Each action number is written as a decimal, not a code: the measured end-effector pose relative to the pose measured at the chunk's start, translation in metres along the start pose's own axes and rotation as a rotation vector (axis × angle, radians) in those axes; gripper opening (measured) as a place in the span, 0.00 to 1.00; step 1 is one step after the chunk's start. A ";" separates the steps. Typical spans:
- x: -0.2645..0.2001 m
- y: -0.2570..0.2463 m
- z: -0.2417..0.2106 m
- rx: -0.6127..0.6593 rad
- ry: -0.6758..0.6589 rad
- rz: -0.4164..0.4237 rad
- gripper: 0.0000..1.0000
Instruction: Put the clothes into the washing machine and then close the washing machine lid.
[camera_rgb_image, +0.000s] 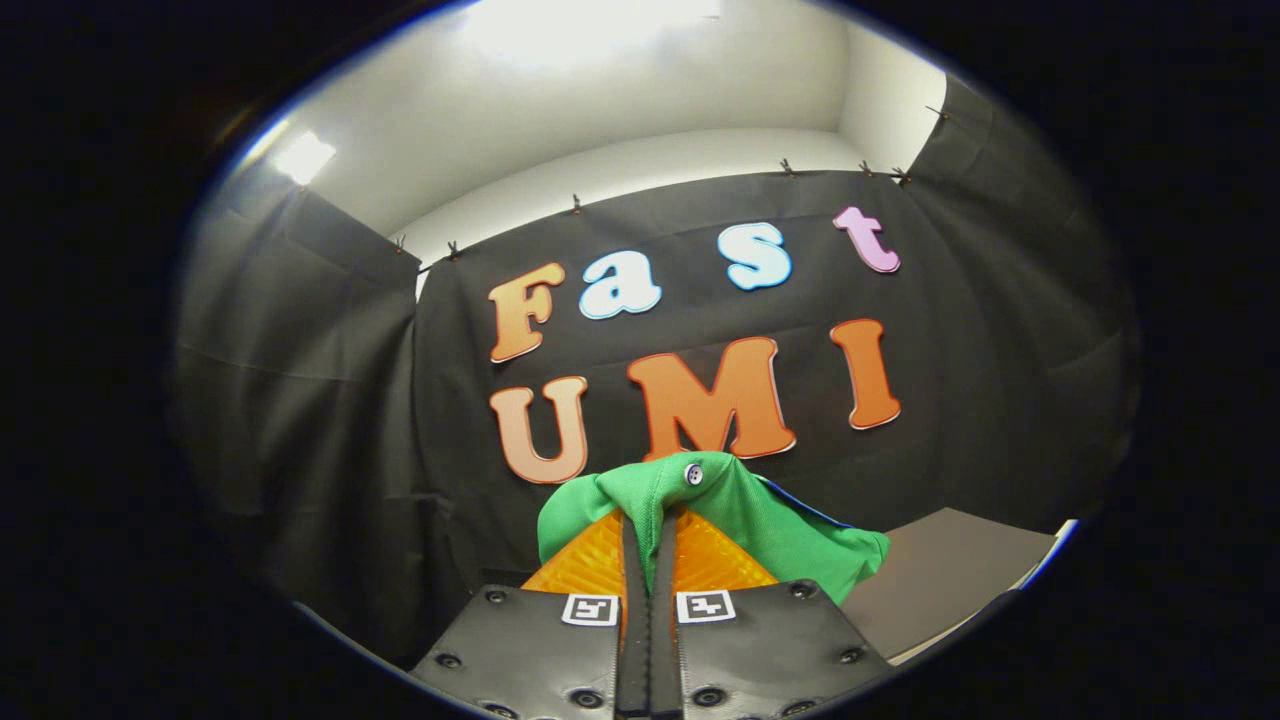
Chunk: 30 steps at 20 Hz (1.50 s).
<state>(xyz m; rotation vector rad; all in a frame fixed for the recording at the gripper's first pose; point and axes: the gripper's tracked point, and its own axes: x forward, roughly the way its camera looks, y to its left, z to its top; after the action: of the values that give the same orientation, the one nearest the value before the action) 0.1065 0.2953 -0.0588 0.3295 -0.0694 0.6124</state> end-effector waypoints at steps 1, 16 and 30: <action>0.008 0.015 -0.005 0.009 0.005 0.021 0.08; 0.102 0.141 -0.173 0.025 0.244 0.100 0.08; 0.122 0.121 -0.431 0.043 0.647 -0.038 0.08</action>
<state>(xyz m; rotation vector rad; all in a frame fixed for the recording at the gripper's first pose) 0.1225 0.5956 -0.4129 0.1612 0.5704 0.6585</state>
